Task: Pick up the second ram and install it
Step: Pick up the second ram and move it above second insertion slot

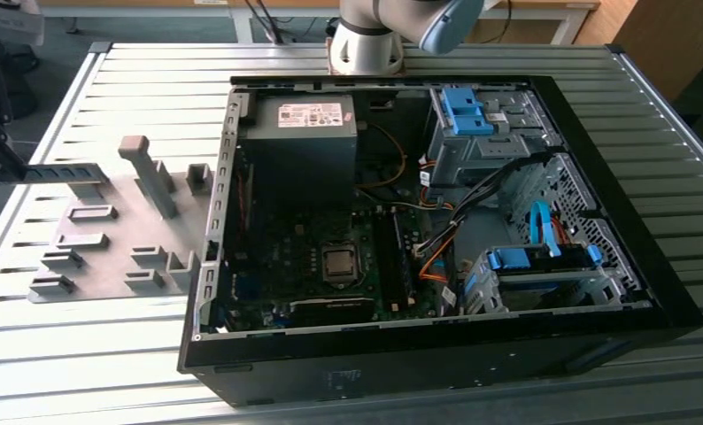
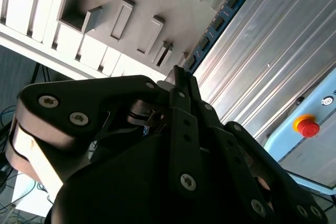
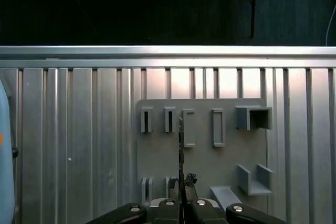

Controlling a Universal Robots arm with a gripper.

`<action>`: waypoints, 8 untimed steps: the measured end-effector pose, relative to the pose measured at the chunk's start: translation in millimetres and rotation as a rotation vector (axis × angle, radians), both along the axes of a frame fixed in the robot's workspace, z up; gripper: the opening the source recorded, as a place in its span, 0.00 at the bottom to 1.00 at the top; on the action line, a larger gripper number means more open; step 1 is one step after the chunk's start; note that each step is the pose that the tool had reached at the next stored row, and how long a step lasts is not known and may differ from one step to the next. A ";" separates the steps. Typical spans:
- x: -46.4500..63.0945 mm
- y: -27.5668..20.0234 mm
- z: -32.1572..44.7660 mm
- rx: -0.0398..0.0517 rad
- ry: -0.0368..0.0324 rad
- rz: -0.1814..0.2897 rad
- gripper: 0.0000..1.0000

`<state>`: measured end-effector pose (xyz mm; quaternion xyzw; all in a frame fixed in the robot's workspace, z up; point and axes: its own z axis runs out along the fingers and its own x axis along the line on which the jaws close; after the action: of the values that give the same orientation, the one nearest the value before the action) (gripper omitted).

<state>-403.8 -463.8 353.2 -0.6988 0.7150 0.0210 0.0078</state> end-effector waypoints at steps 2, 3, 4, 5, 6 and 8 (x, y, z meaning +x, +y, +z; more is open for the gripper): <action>0.0 0.0 2.4 0.0000 0.0000 0.000 0.14; 0.0 0.0 3.5 0.0000 -0.0001 0.000 0.14; 0.0 0.0 4.6 0.0000 -0.0002 0.000 0.14; 0.0 0.0 5.7 0.0001 -0.0002 0.000 0.14; 0.0 0.0 6.8 0.0001 -0.0003 0.000 0.14; 0.0 0.0 9.1 0.0000 -0.0003 0.000 0.14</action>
<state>-403.8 -463.8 362.3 -0.6988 0.7150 0.0210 0.0079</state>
